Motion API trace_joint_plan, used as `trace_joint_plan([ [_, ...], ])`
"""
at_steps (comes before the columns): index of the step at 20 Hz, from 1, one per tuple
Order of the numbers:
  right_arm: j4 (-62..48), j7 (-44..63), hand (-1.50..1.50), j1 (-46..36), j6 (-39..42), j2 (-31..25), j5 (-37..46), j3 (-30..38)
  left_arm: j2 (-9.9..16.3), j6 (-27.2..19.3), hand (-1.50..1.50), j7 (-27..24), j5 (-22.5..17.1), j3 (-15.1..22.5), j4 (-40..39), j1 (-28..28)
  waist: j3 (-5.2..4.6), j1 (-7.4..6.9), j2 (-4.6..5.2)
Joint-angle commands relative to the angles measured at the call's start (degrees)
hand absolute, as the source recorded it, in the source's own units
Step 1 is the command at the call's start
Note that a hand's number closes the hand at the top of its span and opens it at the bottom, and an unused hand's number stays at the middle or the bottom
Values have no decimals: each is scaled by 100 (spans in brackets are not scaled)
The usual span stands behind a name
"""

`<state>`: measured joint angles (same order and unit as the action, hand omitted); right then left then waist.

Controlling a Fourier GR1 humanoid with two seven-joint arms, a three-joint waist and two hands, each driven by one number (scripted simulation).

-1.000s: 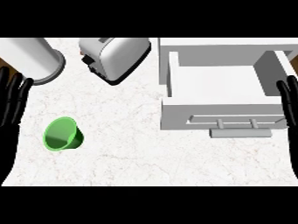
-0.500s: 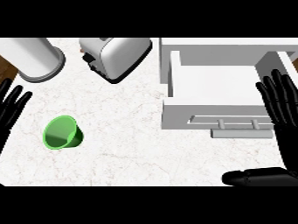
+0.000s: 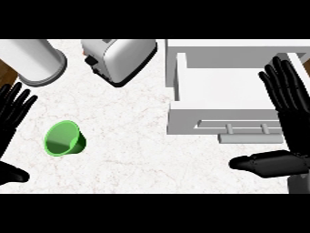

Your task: Pick up the cup, place it into the drawer and close the drawer

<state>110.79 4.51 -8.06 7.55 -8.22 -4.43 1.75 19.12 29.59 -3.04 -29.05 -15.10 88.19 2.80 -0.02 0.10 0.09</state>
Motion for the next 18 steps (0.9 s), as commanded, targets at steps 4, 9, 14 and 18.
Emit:
trace_joint_plan([
  [4, -496, -71, -150, -518, 87, -65, -89, 202, 252, 485, -150, -936, 797, -225, -2081, 724, -2, 24, 7],
  [9, -309, -126, -150, -402, 162, -116, -38, 241, -22, 139, -150, -1750, 1661, -44, -2679, 712, -1, 18, -4],
  [14, -345, 137, -150, -702, 22, -75, -25, 269, 80, 116, -150, -2594, 2232, 2, -3822, 884, -3, 14, -1],
  [18, -379, 183, -150, -697, 334, -310, -376, 558, 321, 317, -150, -3382, 2556, 0, -4895, 1109, -2, 17, -1],
])
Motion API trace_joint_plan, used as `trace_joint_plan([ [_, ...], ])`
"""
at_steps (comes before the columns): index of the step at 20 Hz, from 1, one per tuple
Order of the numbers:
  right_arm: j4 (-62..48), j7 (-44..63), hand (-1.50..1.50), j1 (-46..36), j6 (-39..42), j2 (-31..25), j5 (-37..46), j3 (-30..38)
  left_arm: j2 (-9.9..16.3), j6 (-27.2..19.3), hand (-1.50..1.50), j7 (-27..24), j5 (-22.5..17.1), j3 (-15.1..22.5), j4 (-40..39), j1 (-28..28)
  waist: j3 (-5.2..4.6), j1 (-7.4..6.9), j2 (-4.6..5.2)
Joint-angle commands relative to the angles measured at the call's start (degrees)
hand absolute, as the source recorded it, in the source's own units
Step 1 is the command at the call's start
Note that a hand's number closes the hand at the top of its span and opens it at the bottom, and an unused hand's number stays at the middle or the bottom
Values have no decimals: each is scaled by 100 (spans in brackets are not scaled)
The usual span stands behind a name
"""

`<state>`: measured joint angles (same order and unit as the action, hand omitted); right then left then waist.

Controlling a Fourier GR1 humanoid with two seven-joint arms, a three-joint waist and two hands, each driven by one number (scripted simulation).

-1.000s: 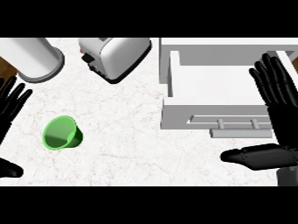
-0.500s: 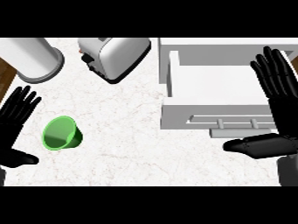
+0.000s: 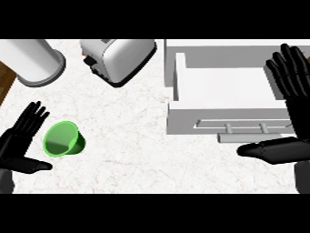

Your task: Pick up the cup, place it into the drawer and close the drawer

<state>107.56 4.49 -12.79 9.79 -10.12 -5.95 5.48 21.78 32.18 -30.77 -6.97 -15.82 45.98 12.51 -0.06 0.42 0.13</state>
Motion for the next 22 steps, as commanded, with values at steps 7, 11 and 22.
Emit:
trace_joint_plan([
  [7, -430, -34, -150, -391, 109, -122, -98, 184, -72, -432, -150, -2090, 953, 228, -2378, 755, -10, 51, 30],
  [11, 181, 316, -150, -340, -250, 185, 110, -150, 282, -250, -150, -2293, 981, 140, -2979, 980, -23, 117, 38],
  [22, 24, 160, -150, -187, 198, -135, -248, 152, -158, -603, -150, -2797, 1074, 210, -3297, 1225, -24, 163, 55],
])
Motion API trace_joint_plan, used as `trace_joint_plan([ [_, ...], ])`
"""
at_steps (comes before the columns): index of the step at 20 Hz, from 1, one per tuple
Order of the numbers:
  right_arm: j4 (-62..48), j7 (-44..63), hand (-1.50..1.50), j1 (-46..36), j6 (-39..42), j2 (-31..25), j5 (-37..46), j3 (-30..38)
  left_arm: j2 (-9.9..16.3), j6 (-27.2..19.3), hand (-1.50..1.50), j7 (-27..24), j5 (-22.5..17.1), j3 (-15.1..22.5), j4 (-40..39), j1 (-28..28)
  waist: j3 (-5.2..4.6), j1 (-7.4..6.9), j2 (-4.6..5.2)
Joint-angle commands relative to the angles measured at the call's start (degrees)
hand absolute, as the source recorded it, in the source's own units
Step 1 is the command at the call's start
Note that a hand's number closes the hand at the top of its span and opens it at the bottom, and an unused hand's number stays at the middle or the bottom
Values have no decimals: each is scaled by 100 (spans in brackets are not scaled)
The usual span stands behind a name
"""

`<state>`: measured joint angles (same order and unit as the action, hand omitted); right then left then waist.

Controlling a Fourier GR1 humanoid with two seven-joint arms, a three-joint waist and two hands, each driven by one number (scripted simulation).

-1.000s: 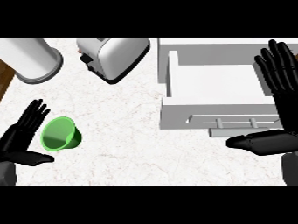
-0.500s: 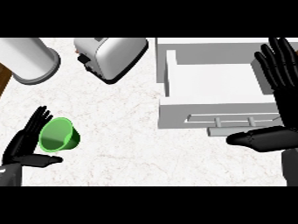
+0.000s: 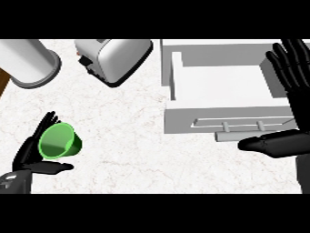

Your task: Pick up the cup, place it into the drawer and close the drawer

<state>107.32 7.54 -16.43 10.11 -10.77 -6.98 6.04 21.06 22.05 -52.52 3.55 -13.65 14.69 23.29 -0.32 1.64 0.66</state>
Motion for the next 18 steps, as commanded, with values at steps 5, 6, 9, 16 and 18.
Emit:
trace_joint_plan([
  [5, 108, 144, -150, -73, -49, 25, -44, -3, -167, 315, -150, -783, 153, 89, -312, 184, -4, 46, 10],
  [6, -140, 24, -150, -177, -50, 21, 33, 1, -228, 330, -150, -817, 177, 119, -298, 211, -6, 32, 27],
  [9, 100, 141, -150, -1, 43, -76, -31, 24, -321, 449, -150, -767, 137, 111, -299, 319, -4, 69, 10],
  [16, -168, 15, -150, -155, 31, -81, -62, 136, -385, 1581, 150, -732, -9, 150, -212, 323, -8, 15, 24],
  [18, -180, -14, -150, -141, 118, -197, -69, 196, -381, 1081, 150, -1115, 71, 191, 23, 288, -8, 24, 22],
])
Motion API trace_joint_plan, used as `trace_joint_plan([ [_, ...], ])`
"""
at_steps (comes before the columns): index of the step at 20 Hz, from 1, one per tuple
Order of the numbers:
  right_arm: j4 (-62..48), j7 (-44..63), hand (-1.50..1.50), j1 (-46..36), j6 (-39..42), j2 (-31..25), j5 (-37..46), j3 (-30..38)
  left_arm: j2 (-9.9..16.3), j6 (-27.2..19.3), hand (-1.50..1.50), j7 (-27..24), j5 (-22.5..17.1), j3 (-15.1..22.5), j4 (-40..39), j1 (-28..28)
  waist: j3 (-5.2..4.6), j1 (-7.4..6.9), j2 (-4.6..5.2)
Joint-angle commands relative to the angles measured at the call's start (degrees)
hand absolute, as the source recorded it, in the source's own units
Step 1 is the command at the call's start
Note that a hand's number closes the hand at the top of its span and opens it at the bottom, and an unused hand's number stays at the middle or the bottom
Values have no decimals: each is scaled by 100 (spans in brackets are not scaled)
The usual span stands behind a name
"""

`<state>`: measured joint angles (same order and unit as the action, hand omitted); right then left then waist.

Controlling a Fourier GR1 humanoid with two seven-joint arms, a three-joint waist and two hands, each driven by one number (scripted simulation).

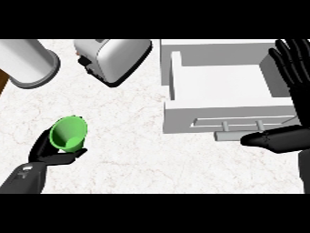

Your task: Pick up the cup, place it into the drawer and close the drawer

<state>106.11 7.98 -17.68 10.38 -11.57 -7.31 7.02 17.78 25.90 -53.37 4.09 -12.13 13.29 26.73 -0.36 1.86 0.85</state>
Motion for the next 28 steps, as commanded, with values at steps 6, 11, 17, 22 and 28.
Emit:
trace_joint_plan([
  [6, 23, 43, -150, 29, 67, -98, -60, 85, -162, -1109, 150, -1665, 114, -97, 449, -110, 5, -20, -15],
  [11, 138, 28, -150, 115, 104, -133, -125, 150, -811, -2688, 150, -1377, -572, -949, 438, 116, 12, -12, -26],
  [17, -9, 57, -150, 57, 171, -225, -276, 319, -1135, -1592, 150, -1677, -753, -907, 752, 291, 25, -119, -59],
  [22, -191, -142, -150, 134, 85, -144, 21, 217, -1175, -1612, 150, -618, -623, -521, 1335, 1042, 40, -201, -103],
  [28, 55, 70, -150, 166, -19, -100, -53, 259, -1530, -1871, 150, 384, -655, -178, 2277, 1605, 43, -245, -134],
])
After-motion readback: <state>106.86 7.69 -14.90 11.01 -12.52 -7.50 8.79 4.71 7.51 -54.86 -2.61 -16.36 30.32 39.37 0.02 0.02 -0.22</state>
